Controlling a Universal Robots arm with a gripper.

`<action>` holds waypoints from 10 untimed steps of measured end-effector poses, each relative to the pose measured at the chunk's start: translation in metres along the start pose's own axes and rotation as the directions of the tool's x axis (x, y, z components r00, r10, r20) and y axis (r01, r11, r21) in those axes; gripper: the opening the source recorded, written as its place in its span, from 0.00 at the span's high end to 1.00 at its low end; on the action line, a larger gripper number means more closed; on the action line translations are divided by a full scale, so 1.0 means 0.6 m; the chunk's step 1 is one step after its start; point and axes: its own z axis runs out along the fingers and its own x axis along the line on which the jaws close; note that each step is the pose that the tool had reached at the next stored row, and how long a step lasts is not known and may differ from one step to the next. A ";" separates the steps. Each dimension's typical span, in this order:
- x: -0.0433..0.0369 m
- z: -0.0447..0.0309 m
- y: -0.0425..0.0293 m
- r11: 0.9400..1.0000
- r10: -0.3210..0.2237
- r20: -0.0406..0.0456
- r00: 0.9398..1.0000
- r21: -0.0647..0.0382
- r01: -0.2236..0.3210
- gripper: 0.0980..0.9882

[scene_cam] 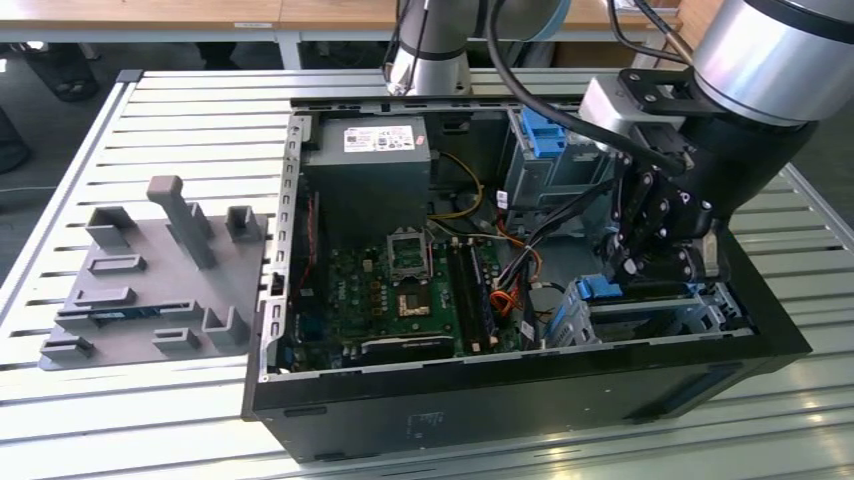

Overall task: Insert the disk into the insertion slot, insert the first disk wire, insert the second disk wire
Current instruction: 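Insert the first disk wire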

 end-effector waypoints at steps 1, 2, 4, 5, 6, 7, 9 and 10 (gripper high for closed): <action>0.000 0.000 0.000 1.000 0.000 -0.001 1.000 0.000 0.000 0.99; 0.000 0.000 -0.001 1.000 0.000 -0.001 1.000 0.000 0.000 0.99; -0.001 0.000 -0.005 1.000 0.000 -0.001 1.000 0.000 0.000 0.99; -0.001 0.001 -0.007 1.000 0.000 -0.001 1.000 0.000 0.000 0.99; -0.001 0.001 -0.009 1.000 0.000 -0.001 1.000 0.000 0.000 0.99; -0.001 0.002 -0.012 1.000 0.000 -0.001 1.000 0.000 0.000 0.99; -0.001 0.003 -0.012 1.000 0.000 -0.002 1.000 0.001 0.000 0.99; -0.001 0.003 -0.013 1.000 0.000 -0.001 1.000 0.001 0.000 0.99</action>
